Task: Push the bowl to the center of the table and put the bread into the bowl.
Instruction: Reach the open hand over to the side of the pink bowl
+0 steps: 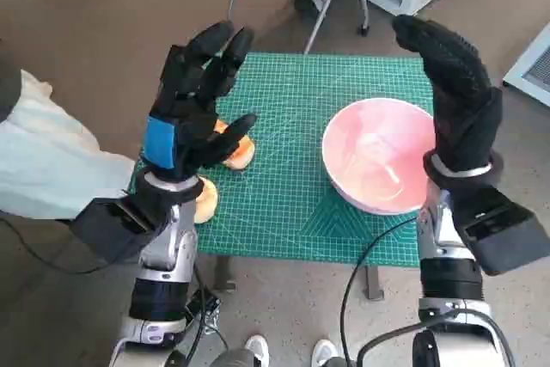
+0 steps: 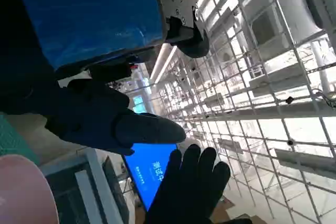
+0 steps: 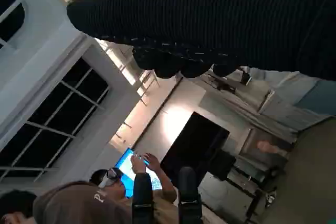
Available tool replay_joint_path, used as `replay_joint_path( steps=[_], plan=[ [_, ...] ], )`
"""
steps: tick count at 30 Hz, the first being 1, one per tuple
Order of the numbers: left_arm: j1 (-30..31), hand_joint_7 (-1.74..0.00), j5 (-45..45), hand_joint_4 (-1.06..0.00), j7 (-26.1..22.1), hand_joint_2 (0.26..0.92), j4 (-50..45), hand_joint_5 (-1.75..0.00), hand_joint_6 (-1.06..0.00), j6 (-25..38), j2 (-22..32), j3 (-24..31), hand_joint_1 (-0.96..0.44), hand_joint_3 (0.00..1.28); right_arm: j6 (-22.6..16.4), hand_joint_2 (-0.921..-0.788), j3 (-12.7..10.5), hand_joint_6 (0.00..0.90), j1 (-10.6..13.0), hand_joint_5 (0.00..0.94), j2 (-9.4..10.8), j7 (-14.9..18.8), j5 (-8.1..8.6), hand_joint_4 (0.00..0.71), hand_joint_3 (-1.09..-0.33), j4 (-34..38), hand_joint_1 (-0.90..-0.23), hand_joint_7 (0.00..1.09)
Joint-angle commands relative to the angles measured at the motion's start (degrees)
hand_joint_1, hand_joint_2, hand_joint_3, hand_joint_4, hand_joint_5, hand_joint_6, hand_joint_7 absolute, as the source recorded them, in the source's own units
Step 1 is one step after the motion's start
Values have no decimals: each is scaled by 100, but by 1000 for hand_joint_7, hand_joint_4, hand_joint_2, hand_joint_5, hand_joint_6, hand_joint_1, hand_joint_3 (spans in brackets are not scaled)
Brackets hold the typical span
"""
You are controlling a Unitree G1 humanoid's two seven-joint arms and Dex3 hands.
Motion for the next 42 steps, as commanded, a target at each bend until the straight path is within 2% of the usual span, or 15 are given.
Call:
replay_joint_path(
  steps=[1,22,26,30,32,34,36,39,42],
  plan=[
    [-110,-637,-21,-420,-6,921,46,-12,-192,-52,-18,1,-376,226,-5,-921,-16,3,125,0,-67,-19,-35,343,-743,77,-540,745],
    [-116,-655,34,-421,19,921,59,-10,-186,-42,1,-9,-376,234,0,-921,-32,5,189,0,-111,-15,-8,343,-741,51,-542,741],
    [-107,-659,50,-422,30,921,53,-10,-184,-45,-6,-16,-368,233,-13,-921,-102,5,181,0,-198,72,123,343,-739,168,-542,741],
    [-89,-663,69,-423,39,921,40,-10,-182,-44,-5,-20,-357,234,-135,-921,-272,3,137,0,-358,205,299,341,-738,549,-537,741],
    [-80,-665,68,-423,40,921,32,-10,-181,-38,-3,-18,-352,234,-240,-921,-386,1,118,0,-438,176,310,340,-741,782,-533,743],
    [-74,-666,57,-423,32,921,35,-10,-180,-40,3,-13,-346,234,-344,-921,-513,0,80,0,-519,-26,190,339,-751,1048,-528,750],
    [-72,-667,38,-424,21,921,39,-10,-179,-35,10,-5,-337,235,-434,-921,-635,-1,74,0,-593,-343,-23,336,-765,1292,-525,758],
    [-65,-667,35,-425,28,921,32,-10,-178,-33,10,-2,-329,237,-427,-921,-805,-1,134,0,-752,-1048,-451,329,-779,1679,-519,761],
    [-61,-667,20,-427,20,921,46,-11,-178,-38,5,0,-322,239,-402,-921,-903,-1,153,1,-894,-1572,-694,324,-793,2132,-505,761]
  ],
)
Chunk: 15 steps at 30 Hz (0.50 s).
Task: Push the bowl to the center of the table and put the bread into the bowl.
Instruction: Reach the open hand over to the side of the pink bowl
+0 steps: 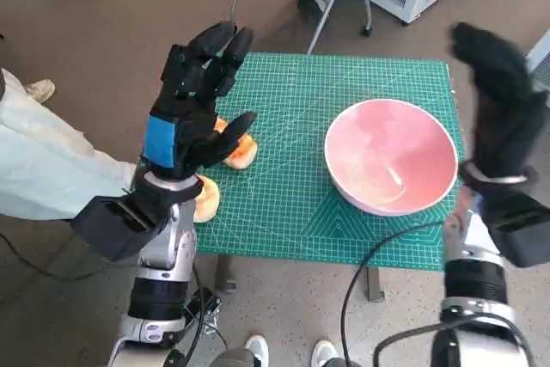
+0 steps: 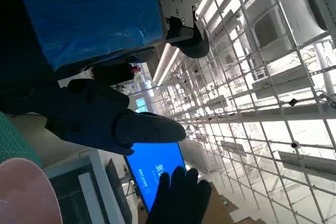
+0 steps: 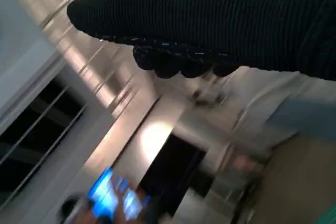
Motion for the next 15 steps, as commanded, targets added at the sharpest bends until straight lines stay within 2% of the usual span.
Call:
replay_joint_path(
  steps=[1,5,9,15],
  plan=[
    [-29,-667,-15,-428,3,921,-11,-11,-178,-30,-10,0,-321,239,48,-921,-180,-1,136,1,-218,-826,-407,325,-795,728,-501,761],
    [-25,-667,-49,-430,-18,921,0,-12,-178,-22,0,17,-320,240,125,-921,-168,-1,177,1,-362,-1348,-645,323,-802,1252,-476,755],
    [-32,-666,-53,-431,-18,921,26,-11,-178,-22,-7,22,-320,240,307,-921,-187,-1,245,2,-411,-1589,-647,323,-808,1702,-470,748],
    [-32,-664,-59,-431,-19,921,26,-11,-179,-9,-1,28,-321,240,773,-921,-185,16,299,1,-310,-1792,-578,321,-805,2165,-471,713]
  ],
)
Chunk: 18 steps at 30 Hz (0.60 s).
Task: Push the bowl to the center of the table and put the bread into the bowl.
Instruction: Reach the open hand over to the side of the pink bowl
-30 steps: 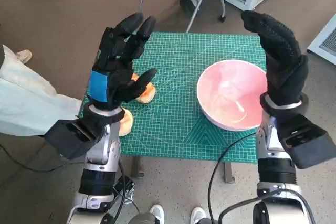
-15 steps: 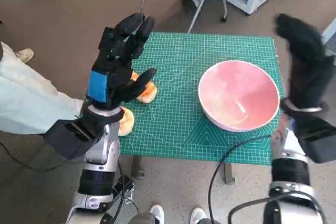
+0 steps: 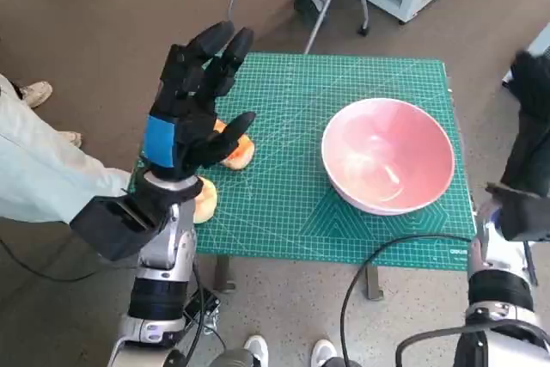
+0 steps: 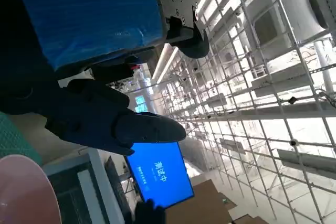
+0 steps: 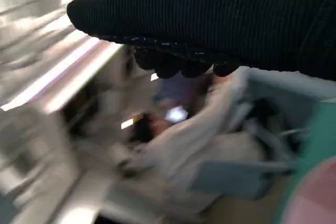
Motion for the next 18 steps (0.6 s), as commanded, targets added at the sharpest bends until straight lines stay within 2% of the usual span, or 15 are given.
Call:
replay_joint_path(
  steps=[1,6,14,18],
  plan=[
    [-33,-664,-44,-431,-9,921,-3,-11,-179,-6,5,18,-321,240,491,-921,-38,24,182,1,133,-114,58,320,-805,409,-472,698],
    [-19,-662,-55,-433,-11,921,-45,-11,-180,24,26,27,-320,239,860,-921,-151,84,194,7,339,-6,264,336,-805,580,-495,649],
    [52,-656,-47,-439,-6,921,-126,-13,-184,43,60,35,-318,237,1269,-921,-147,139,198,5,629,43,315,342,-830,725,-474,591],
    [111,-626,-47,-442,-17,921,-164,-12,-198,33,89,49,-321,232,1521,-921,-241,146,132,2,768,195,430,336,-842,773,-478,585]
  ],
)
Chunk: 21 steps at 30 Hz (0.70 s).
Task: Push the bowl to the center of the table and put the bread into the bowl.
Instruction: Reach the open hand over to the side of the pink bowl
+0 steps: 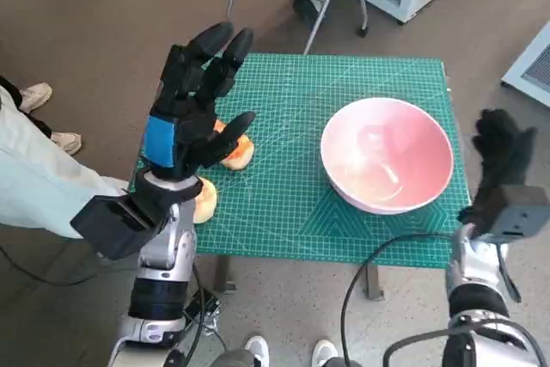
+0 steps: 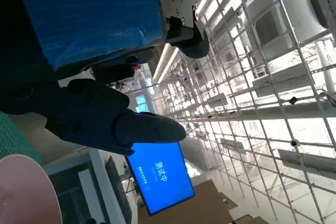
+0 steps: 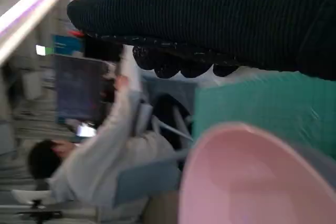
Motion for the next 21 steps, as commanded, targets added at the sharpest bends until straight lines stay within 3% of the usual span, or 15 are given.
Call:
replay_joint_path(
  steps=[1,14,21],
  plan=[
    [99,-620,-40,-442,-20,921,-118,-11,-201,-1,67,44,-322,231,420,-921,-117,146,33,2,201,167,163,333,-844,154,-479,584],
    [285,-540,-14,-447,-29,921,-226,-6,-244,-31,188,140,-337,218,993,-921,-427,151,-300,0,553,464,488,295,-842,216,-496,605],
    [402,-467,24,-450,14,921,-333,-4,-283,-13,258,191,-345,213,1246,-921,-516,139,-565,2,701,337,530,289,-842,246,-479,612]
  ],
)
